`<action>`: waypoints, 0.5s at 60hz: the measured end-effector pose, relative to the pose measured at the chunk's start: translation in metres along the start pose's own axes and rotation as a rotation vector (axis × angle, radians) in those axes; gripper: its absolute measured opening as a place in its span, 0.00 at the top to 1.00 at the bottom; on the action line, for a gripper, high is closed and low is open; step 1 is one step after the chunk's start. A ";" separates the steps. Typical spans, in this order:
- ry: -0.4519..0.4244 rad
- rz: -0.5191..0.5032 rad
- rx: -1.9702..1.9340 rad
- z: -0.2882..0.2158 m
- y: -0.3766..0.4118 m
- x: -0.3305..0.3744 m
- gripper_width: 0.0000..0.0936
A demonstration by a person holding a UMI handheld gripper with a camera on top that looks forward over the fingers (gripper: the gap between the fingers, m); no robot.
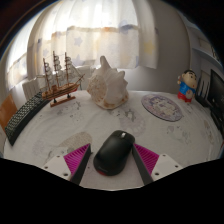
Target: Arrange mouse
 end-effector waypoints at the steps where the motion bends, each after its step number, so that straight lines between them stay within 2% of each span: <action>1: 0.000 -0.003 0.002 -0.002 0.001 -0.003 0.08; 21: 0.009 -0.063 0.011 -0.025 0.022 -0.031 0.11; 27: 0.009 -0.077 0.025 -0.029 0.026 -0.036 0.16; 30: 0.008 -0.082 0.027 -0.030 0.027 -0.038 0.21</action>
Point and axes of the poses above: the point between the fingertips, and its own axes, seen from behind it with the camera up: y to the left, z down, x backward, against the way the camera looks, the point moved 9 cm from there along x, backward, against the way the camera looks, and after that the axes turned 9 degrees about z, right-handed, at the moved point
